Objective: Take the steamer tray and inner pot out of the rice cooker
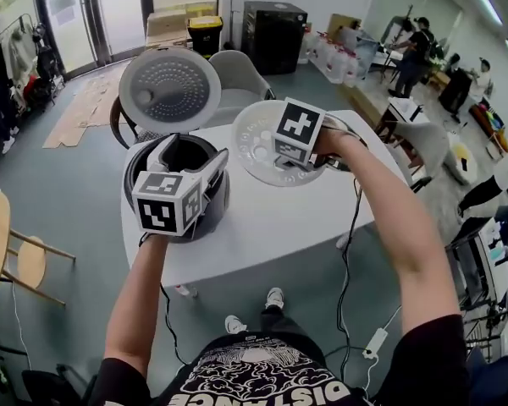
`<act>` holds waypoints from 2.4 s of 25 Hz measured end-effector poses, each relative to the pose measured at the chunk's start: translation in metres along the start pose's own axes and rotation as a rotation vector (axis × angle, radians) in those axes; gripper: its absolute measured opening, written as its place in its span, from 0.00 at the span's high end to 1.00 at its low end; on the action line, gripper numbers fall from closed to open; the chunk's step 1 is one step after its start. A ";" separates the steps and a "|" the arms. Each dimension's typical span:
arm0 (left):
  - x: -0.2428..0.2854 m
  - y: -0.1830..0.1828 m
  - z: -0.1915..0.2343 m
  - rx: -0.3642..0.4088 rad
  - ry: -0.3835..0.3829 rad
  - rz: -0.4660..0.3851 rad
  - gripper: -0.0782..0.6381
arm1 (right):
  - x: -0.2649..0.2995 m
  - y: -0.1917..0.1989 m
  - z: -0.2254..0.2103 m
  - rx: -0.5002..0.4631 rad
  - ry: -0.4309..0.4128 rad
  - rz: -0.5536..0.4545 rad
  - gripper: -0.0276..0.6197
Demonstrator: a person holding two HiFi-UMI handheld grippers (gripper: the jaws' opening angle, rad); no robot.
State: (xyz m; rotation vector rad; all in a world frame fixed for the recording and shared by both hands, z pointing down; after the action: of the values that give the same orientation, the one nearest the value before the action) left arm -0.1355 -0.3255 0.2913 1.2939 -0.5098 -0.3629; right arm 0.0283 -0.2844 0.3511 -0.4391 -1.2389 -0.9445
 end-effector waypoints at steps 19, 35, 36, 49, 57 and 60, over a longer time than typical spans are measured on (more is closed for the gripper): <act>0.157 0.046 -0.202 0.085 0.374 0.136 0.30 | -0.017 0.274 0.007 0.406 0.029 0.144 0.52; 0.383 0.110 -0.345 0.109 0.388 0.241 0.30 | 0.069 0.504 -0.105 0.458 -0.019 0.156 0.52; 0.398 0.114 -0.354 0.107 0.381 0.250 0.30 | 0.075 0.518 -0.114 0.453 -0.028 0.152 0.52; 0.568 0.196 -0.423 0.077 0.277 0.363 0.30 | 0.195 0.659 -0.204 0.410 -0.122 0.098 0.52; 0.631 0.218 -0.411 0.033 0.186 0.434 0.30 | 0.254 0.690 -0.251 0.394 -0.169 0.084 0.53; 0.642 0.227 -0.415 0.021 0.160 0.453 0.30 | 0.271 0.706 -0.256 0.395 -0.180 0.085 0.52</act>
State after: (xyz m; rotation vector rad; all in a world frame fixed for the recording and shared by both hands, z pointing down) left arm 0.6225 -0.2712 0.5322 1.1755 -0.6520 0.1228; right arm 0.7545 -0.1726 0.6635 -0.2638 -1.5193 -0.5768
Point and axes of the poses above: the fingertips, and each gripper's own axes: x forward along the fingers, z to its left, y out of its underside, the point moved 2 cm from there along -x, backward along the fingers, and after that the axes turned 11 degrees about -x, right-handed, at the moved point
